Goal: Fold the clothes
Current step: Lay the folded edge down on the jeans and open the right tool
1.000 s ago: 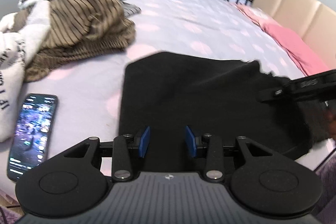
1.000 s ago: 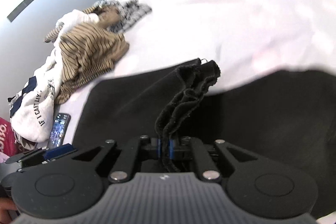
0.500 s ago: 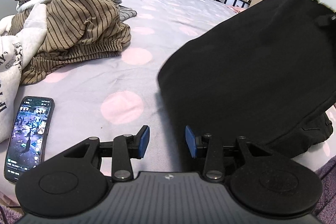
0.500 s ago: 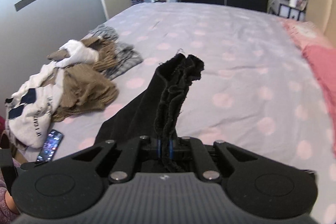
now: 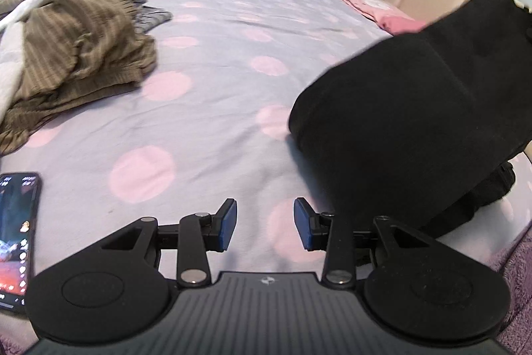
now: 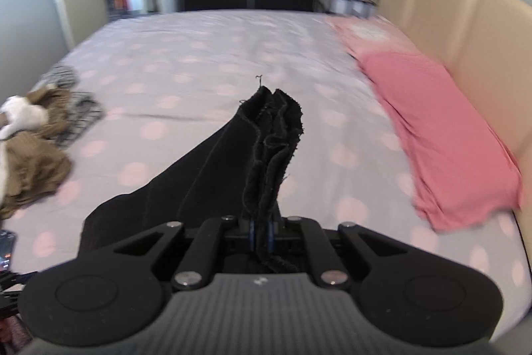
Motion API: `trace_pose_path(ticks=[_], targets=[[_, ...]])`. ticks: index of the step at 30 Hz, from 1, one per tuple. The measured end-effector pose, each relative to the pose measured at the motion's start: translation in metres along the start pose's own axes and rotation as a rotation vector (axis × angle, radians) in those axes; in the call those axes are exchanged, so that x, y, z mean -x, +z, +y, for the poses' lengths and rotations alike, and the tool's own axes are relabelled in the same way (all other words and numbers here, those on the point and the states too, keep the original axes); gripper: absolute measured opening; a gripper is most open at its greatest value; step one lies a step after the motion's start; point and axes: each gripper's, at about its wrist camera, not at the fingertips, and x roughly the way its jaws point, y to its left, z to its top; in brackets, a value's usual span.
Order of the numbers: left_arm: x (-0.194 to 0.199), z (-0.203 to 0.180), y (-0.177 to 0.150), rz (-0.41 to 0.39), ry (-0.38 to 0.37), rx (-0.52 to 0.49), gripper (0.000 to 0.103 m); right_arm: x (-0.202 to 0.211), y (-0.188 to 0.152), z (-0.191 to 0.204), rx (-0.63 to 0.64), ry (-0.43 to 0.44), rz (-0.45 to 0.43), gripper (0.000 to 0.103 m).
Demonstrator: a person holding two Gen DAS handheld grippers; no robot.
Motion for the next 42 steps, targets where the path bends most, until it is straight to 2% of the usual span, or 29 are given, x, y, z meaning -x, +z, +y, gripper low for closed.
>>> trace_pose_path(ticks=[4, 6, 10, 15, 16, 18, 23, 27, 28, 31, 34, 35, 38, 40, 42], targets=[[-0.008, -0.015, 0.003, 0.016, -0.013, -0.037, 0.035, -0.037, -0.028, -0.045, -0.091, -0.023, 0.075, 0.008], [-0.011, -0.022, 0.004, 0.025, -0.012, -0.060, 0.035, -0.063, -0.047, -0.063, -0.140, -0.007, 0.120, 0.008], [-0.015, -0.031, 0.005, 0.038, -0.006, -0.088, 0.035, -0.103, -0.075, -0.097, -0.198, -0.026, 0.165, 0.008], [-0.020, -0.041, 0.010, 0.043, -0.010, -0.108, 0.035, -0.143, -0.098, -0.123, -0.268, -0.009, 0.222, 0.011], [-0.022, -0.043, 0.011, 0.044, -0.011, -0.116, 0.035, -0.150, -0.102, -0.125, -0.275, -0.013, 0.236, 0.014], [-0.023, -0.048, 0.012, 0.041, -0.017, -0.130, 0.035, -0.162, -0.107, -0.130, -0.290, -0.050, 0.258, 0.034], [-0.027, -0.062, 0.016, 0.037, -0.050, -0.140, 0.035, -0.165, -0.115, -0.136, -0.292, -0.109, 0.262, 0.056], [-0.031, -0.077, 0.021, 0.033, -0.087, -0.165, 0.034, -0.152, -0.115, -0.135, -0.268, -0.244, 0.242, 0.058], [-0.032, -0.081, 0.022, 0.028, -0.093, -0.176, 0.034, -0.145, -0.114, -0.134, -0.276, -0.277, 0.223, 0.058], [-0.035, -0.092, 0.027, 0.016, -0.103, -0.189, 0.034, -0.118, -0.110, -0.117, -0.277, -0.259, 0.118, 0.058], [-0.039, -0.099, 0.030, 0.012, -0.107, -0.196, 0.033, -0.101, -0.104, -0.079, -0.227, -0.172, 0.066, 0.057], [-0.040, -0.101, 0.030, 0.012, -0.107, -0.202, 0.033, -0.098, -0.102, -0.064, -0.202, -0.133, 0.060, 0.053], [-0.046, -0.106, 0.030, 0.021, -0.111, -0.221, 0.032, -0.104, -0.106, -0.021, -0.129, -0.004, 0.101, 0.038], [-0.054, -0.109, 0.026, 0.038, -0.114, -0.235, 0.032, -0.119, -0.115, 0.003, -0.069, 0.034, 0.139, 0.037], [-0.064, -0.110, 0.019, 0.057, -0.106, -0.255, 0.032, -0.138, -0.131, 0.018, -0.019, 0.029, 0.192, 0.037]])
